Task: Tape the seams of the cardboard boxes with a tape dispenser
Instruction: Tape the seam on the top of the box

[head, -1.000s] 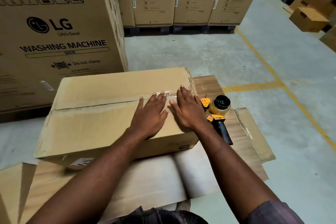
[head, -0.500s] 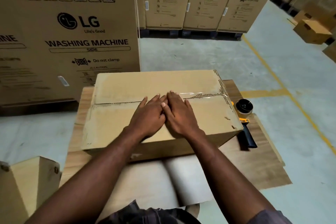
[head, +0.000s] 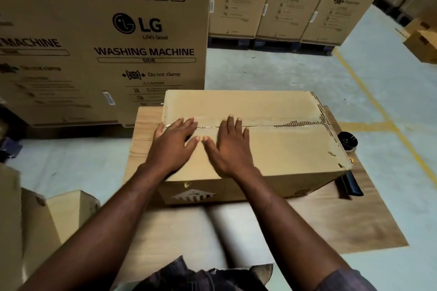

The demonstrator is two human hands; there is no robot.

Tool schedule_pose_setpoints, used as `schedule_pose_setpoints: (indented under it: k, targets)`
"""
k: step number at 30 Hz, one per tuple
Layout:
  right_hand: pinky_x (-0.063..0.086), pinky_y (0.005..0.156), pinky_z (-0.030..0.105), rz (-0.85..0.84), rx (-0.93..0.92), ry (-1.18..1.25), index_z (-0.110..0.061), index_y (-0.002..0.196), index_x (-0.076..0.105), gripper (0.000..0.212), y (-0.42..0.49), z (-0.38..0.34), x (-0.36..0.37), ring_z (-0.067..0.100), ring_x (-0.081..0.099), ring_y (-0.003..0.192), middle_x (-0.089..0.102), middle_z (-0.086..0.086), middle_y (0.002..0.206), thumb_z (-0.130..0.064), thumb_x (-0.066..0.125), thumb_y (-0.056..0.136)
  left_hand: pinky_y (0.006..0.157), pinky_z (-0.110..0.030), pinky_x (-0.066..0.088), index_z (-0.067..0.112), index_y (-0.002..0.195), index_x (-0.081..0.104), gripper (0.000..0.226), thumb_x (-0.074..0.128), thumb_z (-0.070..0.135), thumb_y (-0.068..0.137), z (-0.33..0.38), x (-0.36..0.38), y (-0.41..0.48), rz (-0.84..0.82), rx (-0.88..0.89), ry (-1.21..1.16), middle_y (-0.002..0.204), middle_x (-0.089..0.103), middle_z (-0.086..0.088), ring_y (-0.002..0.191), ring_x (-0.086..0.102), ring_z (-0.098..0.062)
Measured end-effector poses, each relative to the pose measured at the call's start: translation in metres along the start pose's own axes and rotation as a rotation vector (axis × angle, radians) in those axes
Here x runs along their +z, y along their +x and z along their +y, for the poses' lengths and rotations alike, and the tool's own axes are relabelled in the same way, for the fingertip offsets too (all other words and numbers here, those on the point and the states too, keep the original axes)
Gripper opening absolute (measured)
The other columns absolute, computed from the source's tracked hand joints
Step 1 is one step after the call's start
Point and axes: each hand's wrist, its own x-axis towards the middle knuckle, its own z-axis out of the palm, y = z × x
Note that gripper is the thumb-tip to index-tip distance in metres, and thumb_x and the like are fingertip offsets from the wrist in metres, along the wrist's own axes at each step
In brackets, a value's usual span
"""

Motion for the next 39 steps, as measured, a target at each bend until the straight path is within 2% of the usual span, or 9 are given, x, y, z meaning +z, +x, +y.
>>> schedule_pose_setpoints:
  k: [4,7,12,19,23,25,28,33,39]
  targets:
    - [-0.002,0.126,0.05,0.087,0.07,0.049,-0.011,0.162,0.016,0.077,0.0,0.006,0.001,0.022,-0.001,0.158,0.005,0.006,0.172,-0.06,0.024,0.103,0.119,-0.033,0.025,0.027,0.142,0.057,0.054,0.067,0.044,0.092,-0.031,-0.012,-0.004,0.116,-0.116,-0.228,0.155,0.043,0.007,0.145,0.035,-0.014]
    - [-0.004,0.126,0.052,0.106,0.192,0.038,-0.009,0.163,0.011,0.077,0.002,0.013,-0.001,0.021,-0.003,0.158,0.0,0.006,0.172,-0.056,0.024,0.104,0.114,-0.022,0.023,0.018,0.151,0.043,0.077,0.077,0.037,0.086,-0.041,-0.012,-0.01,0.118,-0.314,-0.516,0.16,0.035,0.003,0.145,0.034,-0.012]
    - [-0.006,0.125,0.056,0.07,0.266,0.049,0.003,0.16,0.003,0.084,0.008,-0.025,0.004,0.038,-0.014,0.155,-0.008,0.023,0.168,-0.055,0.027,0.104,0.114,-0.045,0.04,0.029,0.159,0.017,0.112,0.079,0.059,0.071,-0.048,-0.006,-0.009,-0.004,-0.518,-0.878,0.158,0.04,0.006,0.14,0.044,-0.016]
    - [-0.003,0.126,0.054,-0.03,-0.151,0.004,-0.002,0.161,0.012,0.074,0.0,-0.084,0.024,0.044,-0.009,0.154,-0.001,0.026,0.167,-0.049,0.028,0.105,0.108,-0.048,0.047,0.028,0.136,0.059,0.049,0.063,0.051,0.093,-0.056,-0.002,-0.01,-0.319,-0.522,-1.158,0.122,0.072,0.005,0.113,0.068,-0.018]
    - [0.003,0.127,0.053,0.005,-0.314,0.162,-0.005,0.161,0.012,0.093,-0.002,-0.085,0.024,0.03,0.008,0.157,0.015,0.015,0.169,-0.063,0.046,0.097,0.111,-0.045,0.042,0.027,0.14,0.056,0.078,0.063,0.075,0.078,-0.068,-0.017,-0.003,-0.448,-0.507,-0.946,0.133,0.065,0.004,0.123,0.061,-0.017]
    - [0.002,0.127,0.052,0.002,-0.279,0.18,-0.005,0.161,0.005,0.114,-0.004,-0.087,0.025,0.029,0.006,0.157,0.01,0.016,0.169,-0.079,0.049,0.086,0.113,-0.041,0.038,0.016,0.149,0.044,0.078,0.06,0.064,0.09,-0.063,-0.022,0.009,-0.177,-0.473,-0.601,0.151,0.049,-0.006,0.135,0.05,-0.026]
    - [-0.004,0.125,0.056,-0.067,-0.188,0.124,-0.004,0.161,-0.006,0.132,-0.002,-0.098,0.029,0.034,-0.01,0.156,-0.006,0.02,0.169,-0.087,0.053,0.077,0.112,-0.027,0.028,0.018,0.151,0.042,0.048,0.05,0.026,0.104,-0.044,-0.028,0.037,0.112,-0.072,-0.357,0.158,0.037,-0.005,0.142,0.037,-0.016]
    - [-0.007,0.124,0.058,-0.032,-0.078,0.049,0.0,0.161,-0.001,0.112,-0.004,-0.119,0.036,0.035,-0.016,0.155,-0.008,0.023,0.168,-0.076,0.042,0.09,0.121,-0.034,0.001,0.023,0.15,0.043,0.043,0.042,0.024,0.108,-0.051,-0.025,0.068,-0.284,0.126,-0.257,0.163,0.027,0.003,0.153,0.013,-0.013]
    - [-0.007,0.123,0.059,-0.056,-0.116,0.025,0.0,0.16,-0.004,0.104,-0.007,-0.126,0.041,0.038,-0.015,0.155,-0.008,0.025,0.168,-0.061,0.047,0.093,0.122,-0.036,0.004,0.029,0.15,0.044,0.042,0.036,0.032,0.109,-0.067,-0.015,0.051,-0.131,0.107,-0.268,0.162,0.028,0.01,0.15,0.015,-0.004]
